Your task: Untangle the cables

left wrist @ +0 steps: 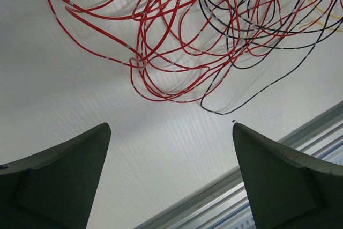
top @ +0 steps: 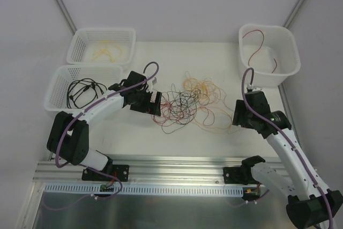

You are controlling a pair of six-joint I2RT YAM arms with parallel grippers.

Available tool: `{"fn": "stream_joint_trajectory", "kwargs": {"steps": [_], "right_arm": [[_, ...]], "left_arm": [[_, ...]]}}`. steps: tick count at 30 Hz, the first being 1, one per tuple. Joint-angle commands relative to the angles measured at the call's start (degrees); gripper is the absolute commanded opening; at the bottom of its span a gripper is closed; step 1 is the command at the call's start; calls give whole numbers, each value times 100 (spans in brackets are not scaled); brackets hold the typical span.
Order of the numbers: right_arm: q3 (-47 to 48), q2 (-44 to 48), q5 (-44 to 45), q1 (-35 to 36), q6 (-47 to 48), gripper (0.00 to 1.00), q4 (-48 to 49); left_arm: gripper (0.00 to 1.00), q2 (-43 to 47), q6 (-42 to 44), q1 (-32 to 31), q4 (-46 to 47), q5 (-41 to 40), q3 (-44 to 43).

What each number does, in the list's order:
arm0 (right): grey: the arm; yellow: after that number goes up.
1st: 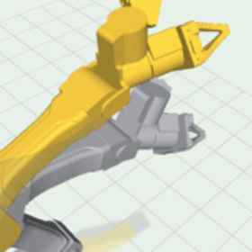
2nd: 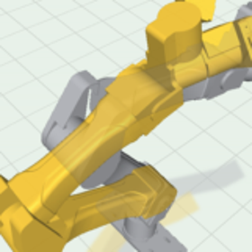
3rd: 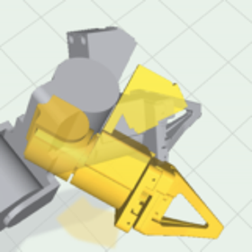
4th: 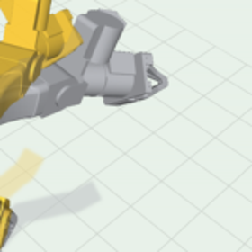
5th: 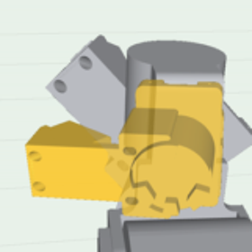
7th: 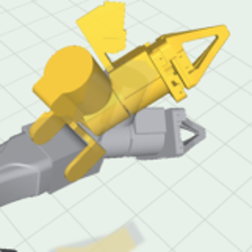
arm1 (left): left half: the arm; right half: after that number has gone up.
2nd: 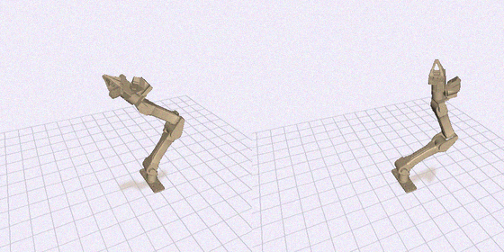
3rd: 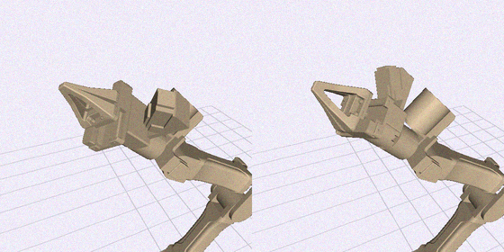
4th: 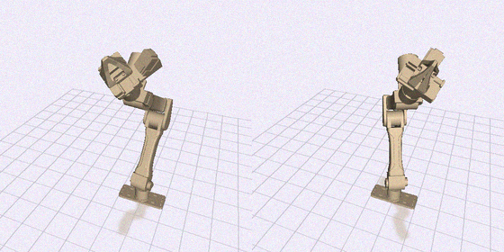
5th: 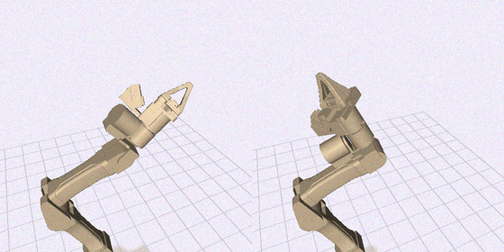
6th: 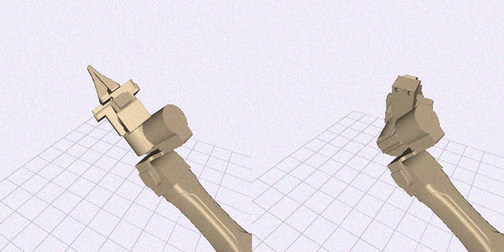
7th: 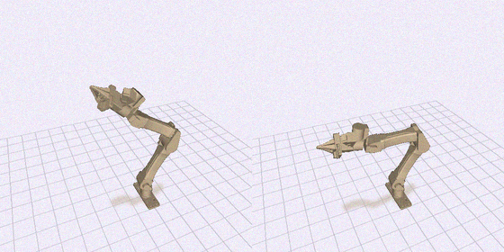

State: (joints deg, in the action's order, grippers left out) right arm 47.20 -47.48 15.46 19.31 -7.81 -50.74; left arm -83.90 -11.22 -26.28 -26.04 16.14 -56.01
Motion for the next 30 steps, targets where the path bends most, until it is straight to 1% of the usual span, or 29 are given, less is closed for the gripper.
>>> {"fn": "stream_joint_trajectory", "kwargs": {"steps": [1, 5, 7, 8, 9, 11, 13, 14, 15, 16, 17, 19, 22, 23, 26, 30], "right_arm": [[1173, -216, -755, 29, 737, 63, -67], [2064, -831, -1028, 29, 1404, 64, -103], [2284, -1384, -958, 20, 1572, 65, -68], [2572, -1630, -792, 3, 1642, 65, -137], [2705, -2015, -791, -6, 1669, 65, -207], [2891, -2361, -895, -111, 1826, 65, -121], [2891, -2774, -1114, -243, 1993, 65, 353], [2891, -2923, -1438, -400, 2160, 65, 494], [2917, -3098, -1493, -480, 2222, 64, 695], [2918, -3396, -1781, -550, 2266, 64, 784], [2918, -3564, -1888, -647, 2302, 64, 837], [2883, -3933, -1898, -727, 2355, 64, 986], [2638, -4189, -2187, -972, 2337, 63, 1574], [2602, -4408, -2284, -1060, 2328, 63, 1724], [2654, -4961, -2293, -1140, 2381, 63, 2172], [2812, -5541, -2390, -1272, 2425, 62, 2490]], "left_arm": [[99, 163, 50, -52, -68, 152, -121], [99, 163, 68, -61, -85, 144, -121], [99, 155, 76, -52, -85, 144, -121], [99, 154, 85, -52, -85, 126, -121], [99, 154, 85, -52, -85, 135, -121], [99, 146, 85, -70, -94, 135, -121], [99, 137, 85, -70, -85, 161, -130], [99, 128, 85, -70, -94, 179, -138], [99, 137, 85, -70, -94, 188, -138], [99, 137, 77, -70, -103, 188, -138], [99, 137, 85, -79, -103, 179, -138], [99, 111, 85, -79, -103, 153, -130], [99, 67, 59, -87, -94, 152, -156], [99, 58, 59, -79, -94, 161, -165], [99, -4, 24, -88, -103, 214, -217], [99, -74, 32, -88, -94, 232, -235]]}}
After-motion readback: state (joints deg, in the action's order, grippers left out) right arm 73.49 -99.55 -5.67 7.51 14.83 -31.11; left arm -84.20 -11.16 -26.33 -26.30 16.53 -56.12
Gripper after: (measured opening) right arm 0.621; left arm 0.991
